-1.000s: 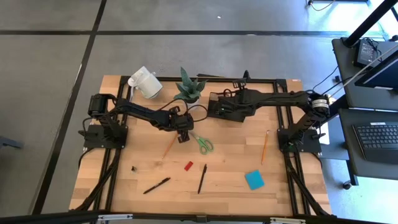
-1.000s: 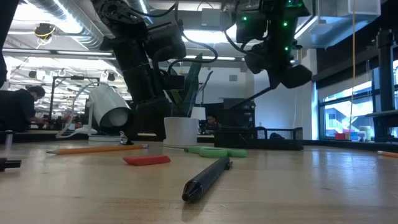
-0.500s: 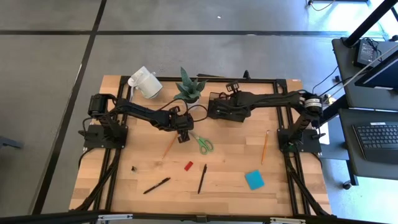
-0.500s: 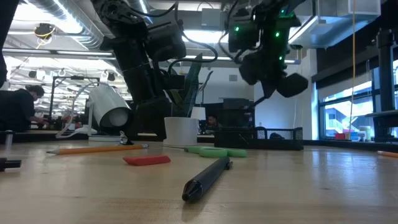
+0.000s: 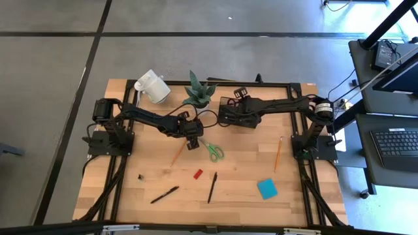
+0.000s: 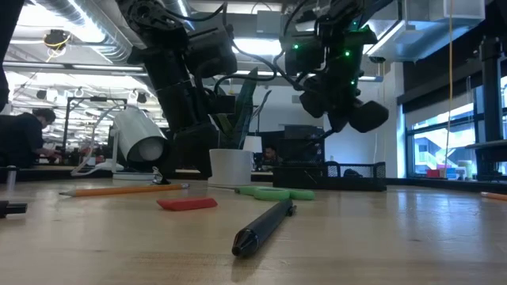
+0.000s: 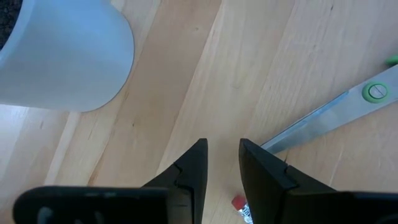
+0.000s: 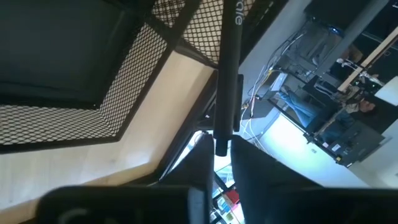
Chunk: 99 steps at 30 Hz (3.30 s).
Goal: Pick and place office supplies into organizer
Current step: Put the top black pen into the desk organizer, then put the top black binder clip into the desk organizer
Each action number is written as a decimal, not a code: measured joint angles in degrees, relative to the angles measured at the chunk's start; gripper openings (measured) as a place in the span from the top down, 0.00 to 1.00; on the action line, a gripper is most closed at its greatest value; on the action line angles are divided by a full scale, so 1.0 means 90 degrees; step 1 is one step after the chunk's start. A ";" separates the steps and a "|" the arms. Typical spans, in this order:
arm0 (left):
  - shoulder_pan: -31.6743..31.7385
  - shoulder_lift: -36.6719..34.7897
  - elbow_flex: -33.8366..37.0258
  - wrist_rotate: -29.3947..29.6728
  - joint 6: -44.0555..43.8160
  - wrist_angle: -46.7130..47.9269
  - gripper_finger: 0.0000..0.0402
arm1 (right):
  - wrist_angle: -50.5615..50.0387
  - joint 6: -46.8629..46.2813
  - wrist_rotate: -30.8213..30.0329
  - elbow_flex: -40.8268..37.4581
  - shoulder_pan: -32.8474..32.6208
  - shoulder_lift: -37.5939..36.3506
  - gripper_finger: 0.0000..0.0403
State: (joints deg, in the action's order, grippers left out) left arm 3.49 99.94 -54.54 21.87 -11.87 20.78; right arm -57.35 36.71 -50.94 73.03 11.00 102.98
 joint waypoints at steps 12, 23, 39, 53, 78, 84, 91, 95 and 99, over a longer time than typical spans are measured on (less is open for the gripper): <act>0.0000 0.0000 0.0000 0.0000 0.0069 0.0000 0.79 | 0.0019 -0.0027 -0.0046 0.0150 -0.0005 0.0000 0.67; -0.0022 -0.0398 -0.0007 0.0650 0.0489 0.0930 0.79 | -0.0310 -0.1401 0.0888 0.1299 -0.0445 -0.0452 0.64; -0.0345 -0.1037 -0.0010 0.1387 0.3409 0.2411 0.73 | 0.3240 -0.2408 0.2562 -0.2140 -0.0872 -0.3158 0.64; 0.0121 -0.1035 0.1101 0.1094 0.3676 0.2080 0.65 | 0.4841 -0.2554 0.2558 -0.3699 -0.0866 -0.4429 0.64; 0.0226 -0.1035 0.1294 0.1229 0.4003 0.1044 0.83 | 0.5015 -0.2584 0.2557 -0.3693 -0.0724 -0.4430 0.64; 0.0358 -0.1035 0.1294 0.1116 0.3907 0.1025 0.94 | 0.5015 -0.2720 0.2557 -0.3691 -0.0724 -0.4430 0.64; 0.0384 -0.1047 0.1285 0.0861 0.3904 0.0857 0.98 | 0.5015 -0.2720 0.2560 -0.3691 -0.0724 -0.4427 0.64; 0.0362 -0.1047 0.1285 0.0821 0.3905 0.0747 0.99 | 0.5013 -0.2720 0.2557 -0.3691 -0.0724 -0.4427 0.64; 0.0256 -0.1044 0.1287 0.0811 0.3945 0.0643 0.99 | 0.5013 -0.2720 0.2559 -0.3691 -0.0724 -0.4425 0.64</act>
State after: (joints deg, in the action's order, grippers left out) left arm 5.79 90.54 -42.96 29.17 23.64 26.56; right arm -12.23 12.23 -27.90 39.81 4.49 63.16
